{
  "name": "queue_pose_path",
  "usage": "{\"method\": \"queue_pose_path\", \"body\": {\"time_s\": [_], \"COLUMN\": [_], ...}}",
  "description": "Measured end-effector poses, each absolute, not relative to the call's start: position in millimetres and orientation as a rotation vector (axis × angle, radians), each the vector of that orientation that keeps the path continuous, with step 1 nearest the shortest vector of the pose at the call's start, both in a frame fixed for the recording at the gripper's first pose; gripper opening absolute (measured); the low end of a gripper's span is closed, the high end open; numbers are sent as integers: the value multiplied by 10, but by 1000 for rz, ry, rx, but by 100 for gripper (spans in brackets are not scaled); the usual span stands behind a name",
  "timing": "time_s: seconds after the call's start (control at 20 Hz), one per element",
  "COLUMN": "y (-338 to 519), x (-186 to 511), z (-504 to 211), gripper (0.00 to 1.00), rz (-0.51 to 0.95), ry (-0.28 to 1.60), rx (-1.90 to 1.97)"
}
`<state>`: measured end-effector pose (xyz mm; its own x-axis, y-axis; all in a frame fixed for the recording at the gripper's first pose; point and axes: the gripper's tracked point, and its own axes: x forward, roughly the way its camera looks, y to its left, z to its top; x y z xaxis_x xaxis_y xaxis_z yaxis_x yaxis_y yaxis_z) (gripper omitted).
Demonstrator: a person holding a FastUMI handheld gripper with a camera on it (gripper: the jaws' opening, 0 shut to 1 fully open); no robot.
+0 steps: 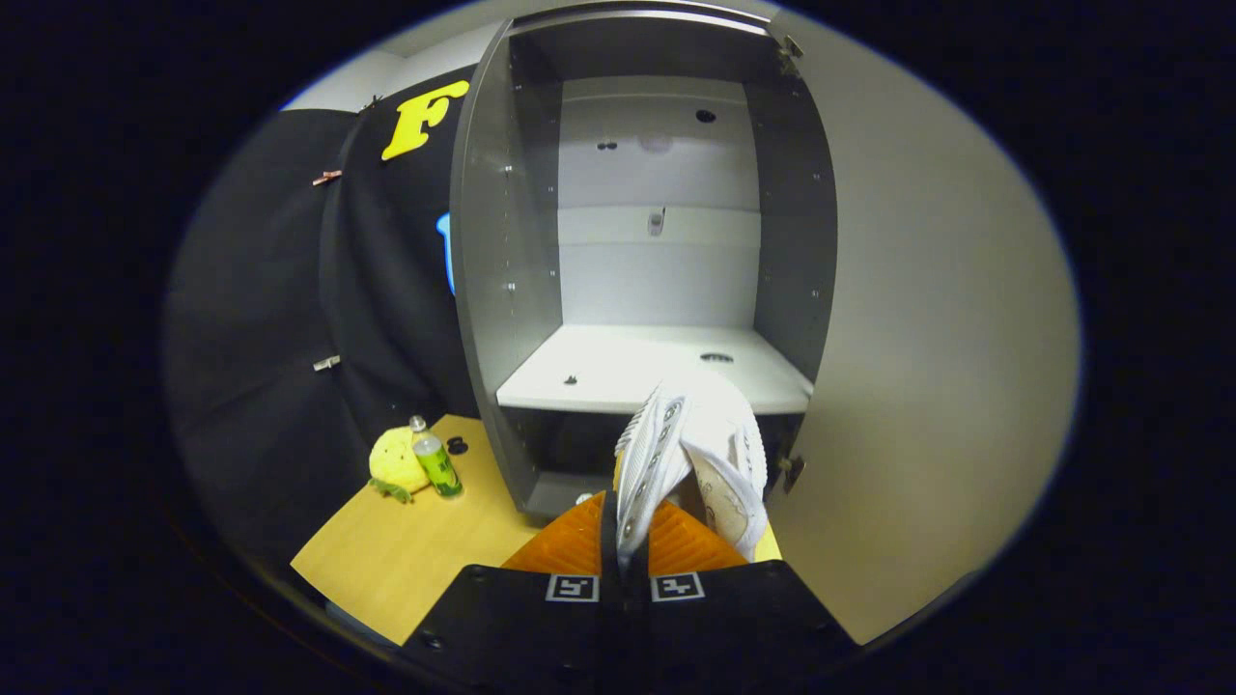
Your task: Open the shoe cabinet door, grab the shoes and put them into the shoe cabinet, then close the shoe cabinet door.
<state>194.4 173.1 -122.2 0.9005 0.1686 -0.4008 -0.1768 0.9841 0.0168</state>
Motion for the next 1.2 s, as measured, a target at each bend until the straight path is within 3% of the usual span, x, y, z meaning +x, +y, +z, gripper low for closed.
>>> {"method": "queue_pose_path", "body": {"time_s": [0.55,0.85,1.2], "y": [1999,2028,1941], "x": [3349,4190,4614], "z": [-278,-418,-974], "gripper": [5,5,5], "rz": [187,154,126], "ry": [246,267,403], "rx": [-43,-70,-76]}}
